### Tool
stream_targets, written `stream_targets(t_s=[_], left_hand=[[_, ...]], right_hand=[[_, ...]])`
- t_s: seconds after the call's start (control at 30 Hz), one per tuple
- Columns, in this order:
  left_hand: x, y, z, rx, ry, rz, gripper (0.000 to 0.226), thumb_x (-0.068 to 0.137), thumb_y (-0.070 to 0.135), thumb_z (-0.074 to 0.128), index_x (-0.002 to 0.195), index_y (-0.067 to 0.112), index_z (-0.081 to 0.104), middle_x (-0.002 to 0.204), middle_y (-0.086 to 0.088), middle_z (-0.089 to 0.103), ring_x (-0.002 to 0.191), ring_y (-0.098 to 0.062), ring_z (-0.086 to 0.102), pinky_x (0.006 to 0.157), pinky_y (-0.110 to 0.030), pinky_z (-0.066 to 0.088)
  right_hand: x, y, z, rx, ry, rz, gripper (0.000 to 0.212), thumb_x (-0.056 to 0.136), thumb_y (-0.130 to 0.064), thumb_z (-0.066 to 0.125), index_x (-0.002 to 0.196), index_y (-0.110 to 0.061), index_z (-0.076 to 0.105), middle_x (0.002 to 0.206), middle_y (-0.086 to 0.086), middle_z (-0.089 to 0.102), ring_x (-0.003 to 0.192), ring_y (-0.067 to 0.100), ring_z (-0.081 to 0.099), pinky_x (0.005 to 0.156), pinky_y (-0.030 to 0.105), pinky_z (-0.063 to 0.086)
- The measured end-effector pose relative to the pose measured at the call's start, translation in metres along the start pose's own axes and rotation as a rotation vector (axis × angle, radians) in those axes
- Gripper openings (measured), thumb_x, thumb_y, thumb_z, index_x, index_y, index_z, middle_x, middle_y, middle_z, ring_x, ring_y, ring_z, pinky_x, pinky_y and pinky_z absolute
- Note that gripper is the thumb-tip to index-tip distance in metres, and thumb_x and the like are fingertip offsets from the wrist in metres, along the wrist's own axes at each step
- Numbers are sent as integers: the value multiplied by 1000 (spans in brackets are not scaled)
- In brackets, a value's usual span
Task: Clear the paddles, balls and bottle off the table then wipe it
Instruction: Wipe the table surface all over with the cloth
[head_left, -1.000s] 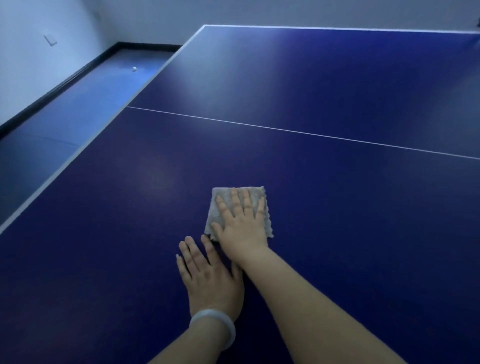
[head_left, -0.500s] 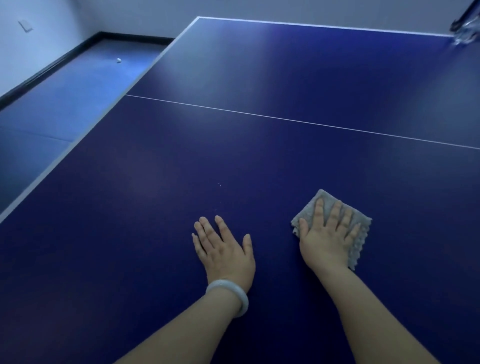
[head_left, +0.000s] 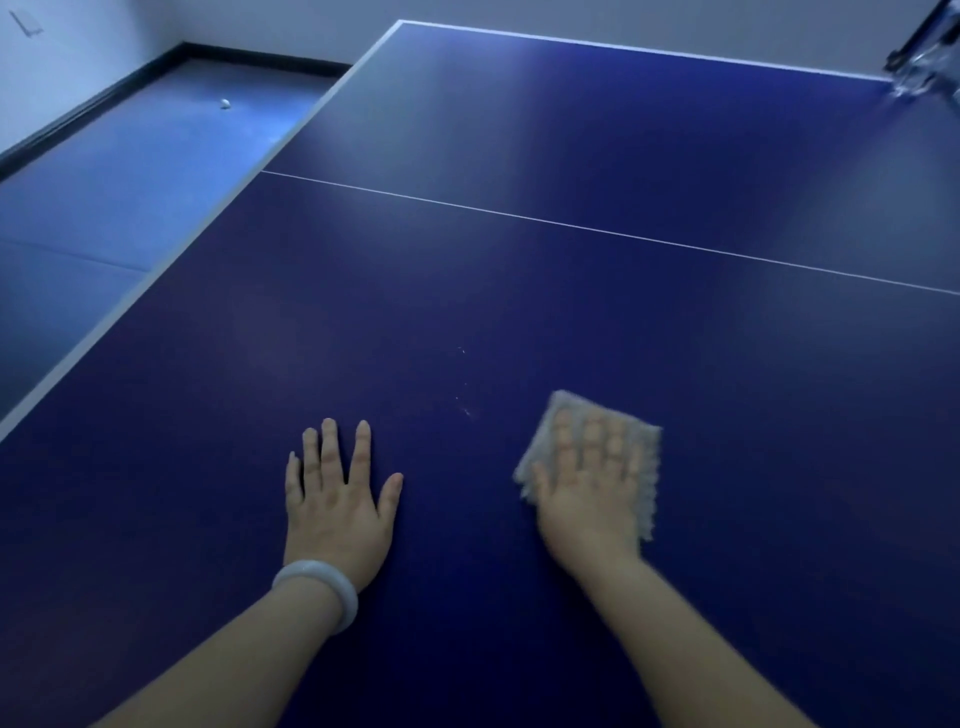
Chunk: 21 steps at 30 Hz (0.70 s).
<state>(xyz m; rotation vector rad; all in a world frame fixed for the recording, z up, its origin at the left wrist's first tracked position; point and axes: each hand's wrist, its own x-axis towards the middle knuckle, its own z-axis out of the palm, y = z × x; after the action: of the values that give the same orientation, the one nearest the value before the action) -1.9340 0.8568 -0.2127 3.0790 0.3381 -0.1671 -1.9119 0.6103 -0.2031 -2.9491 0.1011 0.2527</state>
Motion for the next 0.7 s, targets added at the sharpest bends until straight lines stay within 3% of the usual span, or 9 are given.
stream_targets(t_s=[0.07, 0.13, 0.2, 0.3, 0.33, 0.4, 0.53, 0.6, 0.7], left_hand=[[0, -1, 1, -7, 14, 9, 77, 86, 63, -10, 152, 26, -16, 163, -10, -12, 149, -27, -16, 122, -45, -7], [0, -3, 1, -30, 21, 12, 76, 87, 63, -8, 153, 27, -14, 163, -10, -10, 150, -26, -15, 122, -45, -6], [0, -4, 1, -52, 20, 12, 75, 87, 63, -7, 152, 27, -14, 163, -9, -10, 150, -25, -16, 122, -45, -6], [-2, -4, -1, -66, 16, 10, 74, 87, 63, -9, 151, 28, -17, 163, -9, -14, 149, -24, -19, 122, -45, -8], [-2, -5, -2, -70, 14, 10, 74, 87, 63, -9, 151, 28, -17, 163, -9, -15, 149, -24, -20, 121, -45, -9], [-3, -4, -2, -68, 10, 15, 74, 87, 63, -11, 151, 28, -19, 162, -8, -17, 148, -24, -22, 121, -45, -10], [-2, -4, -1, -62, 12, 11, 72, 87, 64, -13, 149, 29, -24, 162, -8, -20, 147, -24, -25, 121, -46, -11], [-2, -4, -1, -69, 14, 7, 72, 87, 64, -11, 149, 29, -23, 162, -8, -18, 147, -24, -25, 121, -46, -11], [-2, -4, 0, -85, 18, 7, 71, 89, 64, -6, 150, 30, -19, 163, -8, -15, 147, -24, -24, 121, -47, -9]], right_hand=[[-28, -22, 15, 3, 2, -266, 65, 99, -54, 11, 154, -29, -16, 160, 5, -21, 148, 28, -23, 117, 51, -15], [-28, -13, 15, -40, -6, -417, 64, 98, -57, 10, 154, -34, -11, 162, 0, -17, 149, 21, -21, 118, 47, -14], [-7, 16, 5, -100, 12, -336, 62, 97, -55, 4, 151, -33, -19, 162, 2, -16, 150, 21, -16, 118, 44, -18], [25, 39, -13, -23, 39, 194, 63, 99, -51, 4, 153, -28, -19, 163, 9, -16, 150, 28, -14, 120, 52, -11], [29, 29, -15, 22, 34, 288, 65, 98, -52, 4, 154, -26, -17, 162, 10, -18, 149, 30, -17, 119, 54, -9], [25, -12, -5, 33, 46, 228, 66, 98, -53, 3, 154, -24, -19, 161, 12, -21, 148, 31, -20, 118, 55, -11], [26, -73, 11, -20, 33, -200, 64, 100, -52, 9, 154, -27, -16, 160, 7, -22, 146, 27, -27, 116, 49, -21], [63, -74, 3, 7, -1, -195, 64, 101, -53, 13, 154, -30, -15, 161, 4, -22, 147, 25, -26, 117, 48, -21], [137, -74, -18, 92, -66, 29, 66, 101, -54, 16, 155, -28, -13, 162, 7, -19, 148, 29, -22, 118, 53, -16]])
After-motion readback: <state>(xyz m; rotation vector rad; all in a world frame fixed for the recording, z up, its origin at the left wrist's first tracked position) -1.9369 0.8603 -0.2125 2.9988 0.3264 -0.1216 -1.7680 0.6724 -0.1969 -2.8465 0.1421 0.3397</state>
